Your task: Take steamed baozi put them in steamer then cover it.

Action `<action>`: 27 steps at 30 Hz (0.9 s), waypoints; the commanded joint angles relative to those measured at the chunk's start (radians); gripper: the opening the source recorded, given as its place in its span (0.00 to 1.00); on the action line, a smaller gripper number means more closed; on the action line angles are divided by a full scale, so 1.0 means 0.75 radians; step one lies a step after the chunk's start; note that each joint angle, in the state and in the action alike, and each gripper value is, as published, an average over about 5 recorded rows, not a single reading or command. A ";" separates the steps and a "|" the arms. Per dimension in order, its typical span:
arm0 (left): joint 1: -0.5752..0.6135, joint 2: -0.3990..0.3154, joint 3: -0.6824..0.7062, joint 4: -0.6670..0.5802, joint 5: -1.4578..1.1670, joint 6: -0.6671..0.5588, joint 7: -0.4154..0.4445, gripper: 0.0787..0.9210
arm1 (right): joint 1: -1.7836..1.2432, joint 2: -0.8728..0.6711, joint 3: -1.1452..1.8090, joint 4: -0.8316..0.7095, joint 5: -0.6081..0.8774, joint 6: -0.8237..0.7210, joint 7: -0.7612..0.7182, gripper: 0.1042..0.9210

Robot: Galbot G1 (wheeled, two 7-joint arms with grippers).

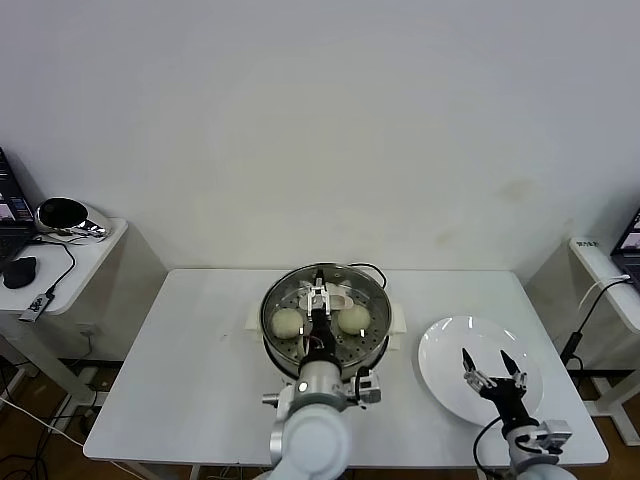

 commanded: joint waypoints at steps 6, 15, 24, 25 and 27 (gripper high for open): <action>0.262 0.156 -0.522 -0.402 -1.243 -0.412 -0.595 0.88 | -0.095 -0.004 -0.020 0.136 -0.059 -0.078 -0.005 0.88; 0.687 0.108 -0.970 -0.242 -1.965 -1.068 -0.807 0.88 | -0.162 0.014 -0.061 0.172 -0.121 -0.029 0.025 0.88; 0.875 0.078 -1.068 -0.142 -2.345 -1.063 -0.741 0.88 | -0.232 0.036 -0.082 0.253 -0.162 -0.036 0.048 0.88; 0.889 0.076 -1.069 -0.146 -2.365 -1.035 -0.727 0.88 | -0.239 0.037 -0.087 0.254 -0.164 -0.039 0.046 0.88; 0.916 0.074 -1.061 -0.153 -2.376 -0.989 -0.698 0.88 | -0.252 0.035 -0.096 0.249 -0.166 -0.044 0.039 0.88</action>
